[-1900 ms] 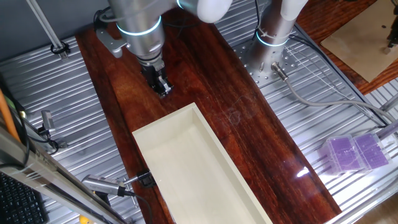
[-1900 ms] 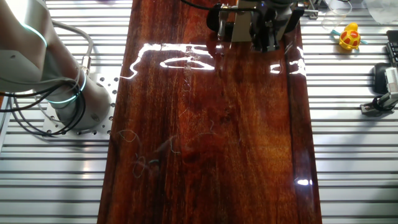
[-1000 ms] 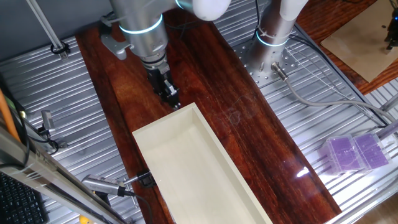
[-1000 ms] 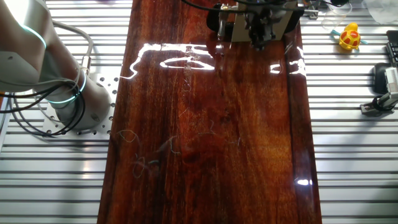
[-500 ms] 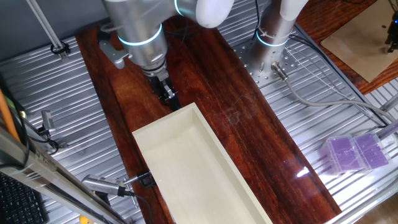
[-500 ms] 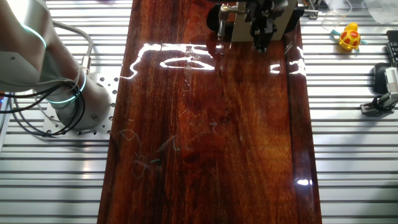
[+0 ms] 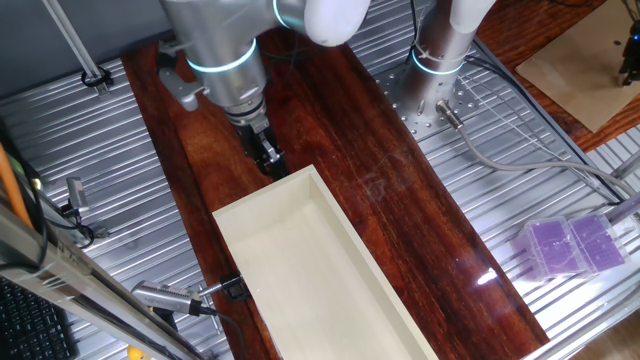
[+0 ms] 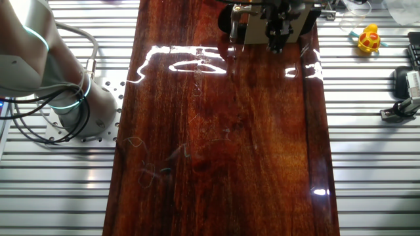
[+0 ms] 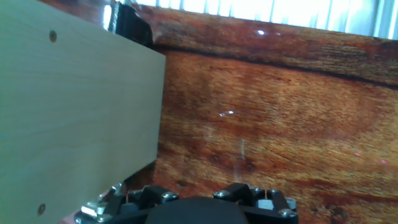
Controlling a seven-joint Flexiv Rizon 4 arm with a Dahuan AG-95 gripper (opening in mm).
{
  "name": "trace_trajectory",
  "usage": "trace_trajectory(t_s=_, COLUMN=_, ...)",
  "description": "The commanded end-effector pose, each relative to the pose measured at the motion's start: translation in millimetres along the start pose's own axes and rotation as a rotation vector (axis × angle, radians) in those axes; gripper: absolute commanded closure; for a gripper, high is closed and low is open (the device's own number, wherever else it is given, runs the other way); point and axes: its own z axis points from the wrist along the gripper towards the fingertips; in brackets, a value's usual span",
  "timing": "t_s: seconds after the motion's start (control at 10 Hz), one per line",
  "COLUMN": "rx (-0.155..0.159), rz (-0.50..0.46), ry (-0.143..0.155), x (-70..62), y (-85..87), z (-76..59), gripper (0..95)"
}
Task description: Turn off the water tap
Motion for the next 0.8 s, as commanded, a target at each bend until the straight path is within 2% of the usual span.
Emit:
trace_trajectory(t_s=0.1, rx=-0.009, rz=0.023, ry=-0.007, x=0.3, y=1.0, z=0.1, gripper=19.0)
trace_trajectory(t_s=0.3, rx=-0.021, rz=0.042, ry=-0.01, x=0.3, y=1.0, z=0.1, gripper=19.0)
trace_trajectory(t_s=0.4, rx=-0.038, rz=0.081, ry=-0.014, x=-1.5, y=4.4, z=1.5, gripper=19.0)
trace_trajectory(t_s=0.8, rx=-0.043, rz=0.141, ry=-0.032, x=-5.8, y=14.1, z=10.5, gripper=19.0)
